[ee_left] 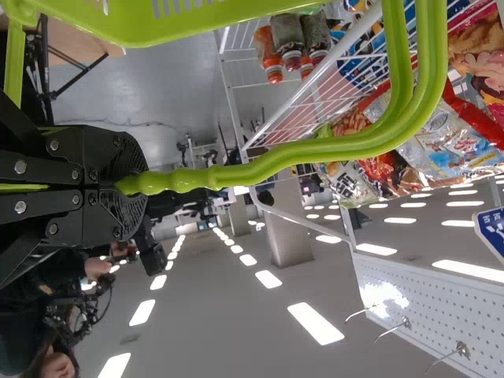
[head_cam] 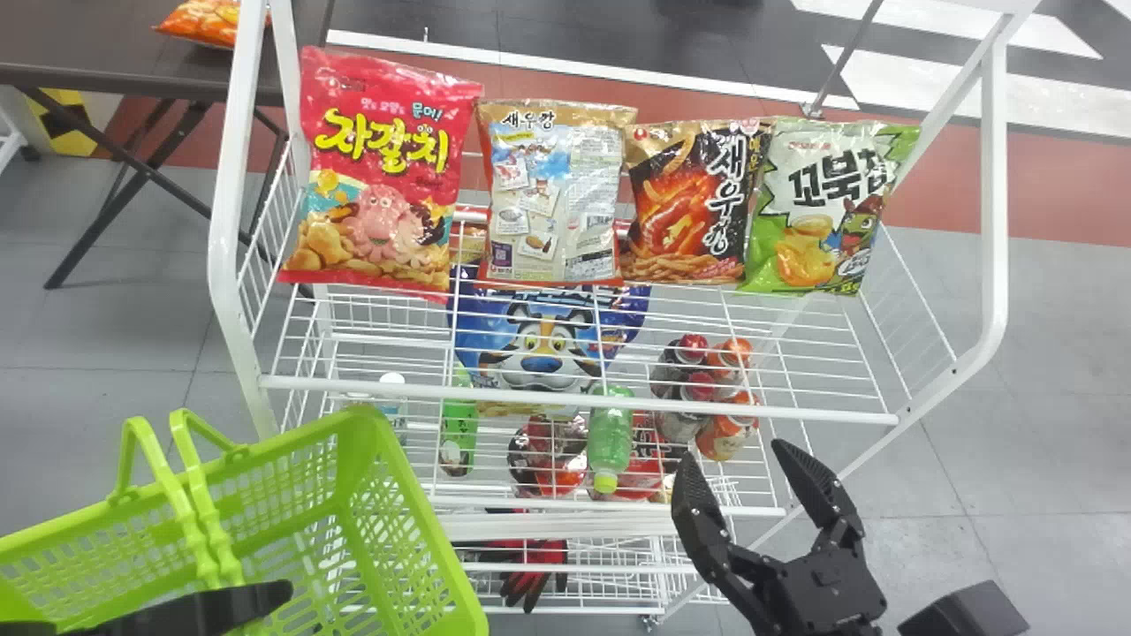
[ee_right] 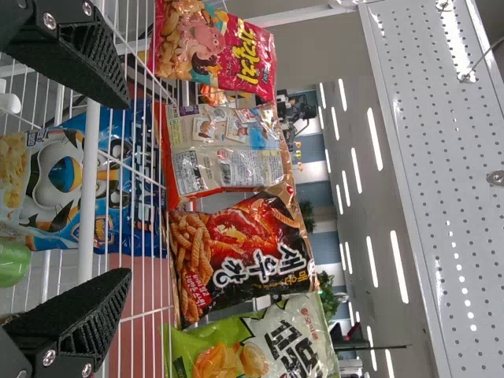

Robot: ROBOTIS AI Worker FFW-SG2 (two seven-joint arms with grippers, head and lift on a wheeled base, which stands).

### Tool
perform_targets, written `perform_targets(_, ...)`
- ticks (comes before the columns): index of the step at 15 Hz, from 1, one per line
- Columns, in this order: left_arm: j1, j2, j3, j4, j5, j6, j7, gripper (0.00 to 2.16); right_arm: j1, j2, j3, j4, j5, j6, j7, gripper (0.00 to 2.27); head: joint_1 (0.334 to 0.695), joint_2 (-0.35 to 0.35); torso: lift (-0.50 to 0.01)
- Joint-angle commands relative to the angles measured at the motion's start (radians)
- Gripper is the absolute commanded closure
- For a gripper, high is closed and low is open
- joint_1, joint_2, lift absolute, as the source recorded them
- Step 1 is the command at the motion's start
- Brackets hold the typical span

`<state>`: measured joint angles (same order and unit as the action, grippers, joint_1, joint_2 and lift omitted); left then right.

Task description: Hold basket handle with left hand then pick Saewookkang with right hand and place into basket

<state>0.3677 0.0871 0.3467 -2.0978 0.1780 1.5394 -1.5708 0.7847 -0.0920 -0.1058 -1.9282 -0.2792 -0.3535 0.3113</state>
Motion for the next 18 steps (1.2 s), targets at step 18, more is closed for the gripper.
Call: perform_targets(18, 0.036, -0.003, -0.012, -0.033, -0.003, 0.032, -0.01, 2.15, -0.265, 0.008, 0.124, -0.095, 0.057, 0.445, -0.139, 0.04, 0.695, -0.155, -0.018)
